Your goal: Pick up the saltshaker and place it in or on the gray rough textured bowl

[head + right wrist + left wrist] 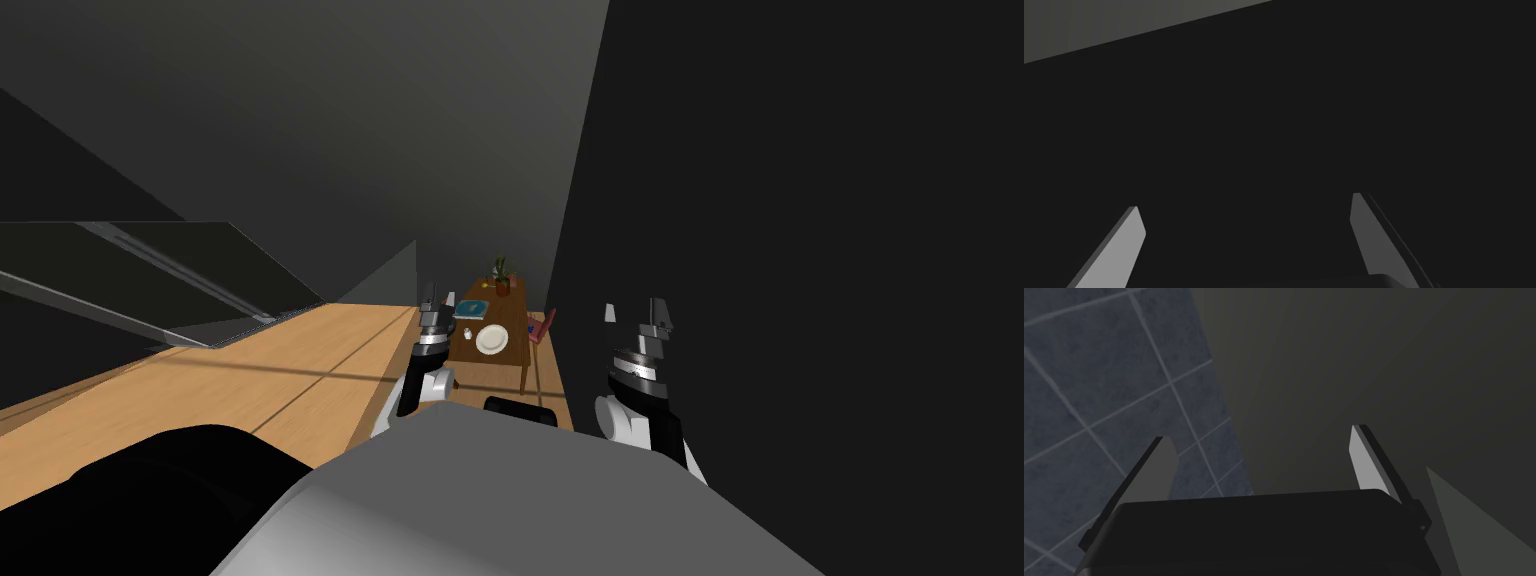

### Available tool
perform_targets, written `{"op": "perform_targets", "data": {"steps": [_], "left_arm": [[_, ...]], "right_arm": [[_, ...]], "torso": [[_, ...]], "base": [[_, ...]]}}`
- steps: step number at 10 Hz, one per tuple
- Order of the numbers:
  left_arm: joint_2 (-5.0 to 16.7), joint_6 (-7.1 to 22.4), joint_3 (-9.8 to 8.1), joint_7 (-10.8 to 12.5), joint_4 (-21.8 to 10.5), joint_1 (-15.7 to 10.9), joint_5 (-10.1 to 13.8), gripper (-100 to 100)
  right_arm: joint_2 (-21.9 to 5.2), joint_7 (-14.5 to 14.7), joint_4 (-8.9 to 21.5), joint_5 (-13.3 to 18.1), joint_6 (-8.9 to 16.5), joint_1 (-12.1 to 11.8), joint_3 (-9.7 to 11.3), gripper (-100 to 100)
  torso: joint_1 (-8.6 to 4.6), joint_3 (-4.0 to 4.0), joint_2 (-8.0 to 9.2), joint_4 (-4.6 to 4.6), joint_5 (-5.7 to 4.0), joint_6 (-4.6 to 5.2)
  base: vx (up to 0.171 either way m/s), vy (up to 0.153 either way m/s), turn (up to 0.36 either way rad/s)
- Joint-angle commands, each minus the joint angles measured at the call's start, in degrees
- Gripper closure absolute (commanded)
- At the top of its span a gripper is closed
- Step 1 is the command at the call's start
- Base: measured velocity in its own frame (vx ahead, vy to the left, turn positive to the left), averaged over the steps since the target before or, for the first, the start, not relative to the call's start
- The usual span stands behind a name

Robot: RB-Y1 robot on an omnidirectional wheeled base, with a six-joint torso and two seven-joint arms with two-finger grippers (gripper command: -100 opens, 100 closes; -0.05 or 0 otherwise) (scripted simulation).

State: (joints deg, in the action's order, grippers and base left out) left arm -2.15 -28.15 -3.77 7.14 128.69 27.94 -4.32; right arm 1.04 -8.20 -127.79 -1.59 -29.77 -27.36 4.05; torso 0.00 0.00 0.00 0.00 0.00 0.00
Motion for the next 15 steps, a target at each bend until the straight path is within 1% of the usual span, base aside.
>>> {"op": "perform_targets", "data": {"steps": [1,3,6,7,8,9,10,11,12,13,14,15], "left_arm": [[2.35,0.97,-0.17,0.02,-0.18,-0.05,0.15,-100],[5.71,3.26,-0.55,0.04,-0.66,-0.18,0.5,-100],[9.9,8.12,-1.45,0.04,-1.93,-0.54,1.28,-100],[9.9,8.71,-1.45,0.04,-1.93,-0.54,1.28,-100],[10.98,10.97,-1.8,0.03,-2.51,-0.71,1.59,-100],[11.93,12.51,-2.19,0.01,-3.15,-0.89,1.92,-100],[11.93,13.41,-2.19,0.01,-3.15,-0.89,1.92,-100],[12.73,15.38,-2.59,-0.02,-3.88,-1.1,2.26,-100],[12.73,16.01,-2.59,-0.02,-3.88,-1.1,2.26,-100],[13.41,18.21,-3.0,-0.07,-4.68,-1.34,2.61,-100],[13.41,18.75,-3.0,-0.07,-4.68,-1.34,2.61,-100],[13.96,21.17,-3.42,-0.13,-5.57,-1.6,2.97,-100]], "right_arm": [[0.0,0.0,0.0,0.0,0.0,0.0,0.0,0],[0.0,0.0,0.0,0.0,0.0,0.01,0.0,0],[0.0,0.0,0.0,0.0,0.0,0.01,0.0,0],[0.0,0.0,0.0,0.0,0.0,0.02,0.0,0],[0.0,0.0,0.0,0.0,0.0,0.01,0.0,0],[0.0,0.0,0.0,0.0,0.0,0.01,0.0,0],[0.0,0.0,0.0,0.0,0.0,0.02,0.0,0],[0.0,0.0,0.0,0.0,0.0,0.01,0.0,0],[0.0,0.0,0.0,0.0,0.0,0.01,0.0,0],[0.0,0.0,0.0,0.0,0.0,0.0,0.0,0],[0.0,0.0,0.0,0.0,0.0,0.01,0.0,0],[0.0,0.0,0.0,0.0,0.0,0.0,0.0,0]], "torso": [[0.0,0.0,0.0,0.0,0.0,0.0],[0.03,0.08,0.15,0.03,0.01,0.01],[0.09,0.17,0.29,0.06,0.02,0.01],[0.03,0.18,0.31,0.07,0.01,0.02],[0.04,0.18,0.31,0.07,0.01,-0.01],[0.05,0.18,0.32,0.07,0.01,0.01],[0.07,0.22,0.38,0.08,0.02,0.02],[0.07,0.2,0.33,0.08,0.02,-0.01],[0.07,0.18,0.32,0.07,0.02,0.01],[0.07,0.14,0.22,0.06,0.02,-0.01],[0.08,0.12,0.21,0.05,0.02,0.01],[0.07,0.11,0.18,0.05,0.02,-0.01]], "base": [[-0.02,-0.002,-0.047],[-0.053,0.006,-0.077],[-0.079,0.012,-0.119],[-0.078,0.006,-0.052],[-0.082,0.007,-0.074],[-0.105,0.014,-0.163],[-0.082,0.012,-0.076],[-0.081,0.009,-0.129],[-0.05,0.008,-0.072],[-0.054,0.01,-0.121],[-0.05,0.01,-0.074],[-0.063,0.009,-0.134]]}}
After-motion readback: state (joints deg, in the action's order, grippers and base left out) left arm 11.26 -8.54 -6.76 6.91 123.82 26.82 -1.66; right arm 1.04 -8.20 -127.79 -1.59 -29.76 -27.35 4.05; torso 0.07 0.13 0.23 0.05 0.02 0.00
